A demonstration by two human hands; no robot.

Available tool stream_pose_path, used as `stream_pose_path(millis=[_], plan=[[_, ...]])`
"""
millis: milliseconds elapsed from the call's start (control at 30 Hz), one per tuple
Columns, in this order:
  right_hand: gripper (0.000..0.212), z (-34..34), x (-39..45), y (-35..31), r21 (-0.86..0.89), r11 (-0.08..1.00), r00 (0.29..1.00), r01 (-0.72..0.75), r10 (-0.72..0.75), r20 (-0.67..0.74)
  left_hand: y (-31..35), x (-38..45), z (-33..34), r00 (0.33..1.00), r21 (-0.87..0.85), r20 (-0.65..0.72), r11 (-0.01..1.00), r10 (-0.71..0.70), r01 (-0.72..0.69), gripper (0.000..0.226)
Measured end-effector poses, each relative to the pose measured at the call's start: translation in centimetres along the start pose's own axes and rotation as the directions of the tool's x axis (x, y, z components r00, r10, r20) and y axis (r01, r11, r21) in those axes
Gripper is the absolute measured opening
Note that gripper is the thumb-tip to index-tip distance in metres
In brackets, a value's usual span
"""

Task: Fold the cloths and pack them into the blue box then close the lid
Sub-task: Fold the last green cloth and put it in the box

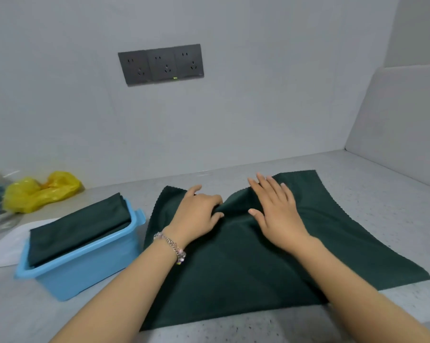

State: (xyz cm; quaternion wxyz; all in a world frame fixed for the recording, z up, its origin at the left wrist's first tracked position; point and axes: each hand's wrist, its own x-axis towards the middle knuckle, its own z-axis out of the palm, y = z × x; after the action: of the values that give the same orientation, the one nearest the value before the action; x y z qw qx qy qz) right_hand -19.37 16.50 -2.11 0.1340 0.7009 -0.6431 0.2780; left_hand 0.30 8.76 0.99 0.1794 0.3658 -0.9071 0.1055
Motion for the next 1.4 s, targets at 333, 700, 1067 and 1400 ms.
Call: stream_pose_path(millis=[333,700,1067,1400], plan=[[0.025,-4.7,-4.9,-1.0,-0.008,0.977,0.945,0.214,-0.206,0.253,3.2,-11.0,-3.7,0.991,-0.165,0.087,0.979,-0.104,0.117,0.014],[0.035,-3.7,-10.4,-1.3,0.194,0.979,0.909,0.053,-0.128,0.397,4.2,-16.6,-2.2,0.958,-0.455,0.061,0.846,-0.281,0.277,0.019],[0.036,-3.9,-13.4,-1.3,0.100,0.994,0.916,0.053,-0.088,0.390,6.6,-19.2,-1.0,0.980,-0.355,-0.010,0.917,-0.197,0.180,0.028],[0.034,-3.5,-14.0,-1.4,0.165,0.986,0.922,-0.014,-0.051,0.384,3.1,-20.4,-2.9,0.919,-0.473,0.017,0.806,-0.395,0.355,0.012]])
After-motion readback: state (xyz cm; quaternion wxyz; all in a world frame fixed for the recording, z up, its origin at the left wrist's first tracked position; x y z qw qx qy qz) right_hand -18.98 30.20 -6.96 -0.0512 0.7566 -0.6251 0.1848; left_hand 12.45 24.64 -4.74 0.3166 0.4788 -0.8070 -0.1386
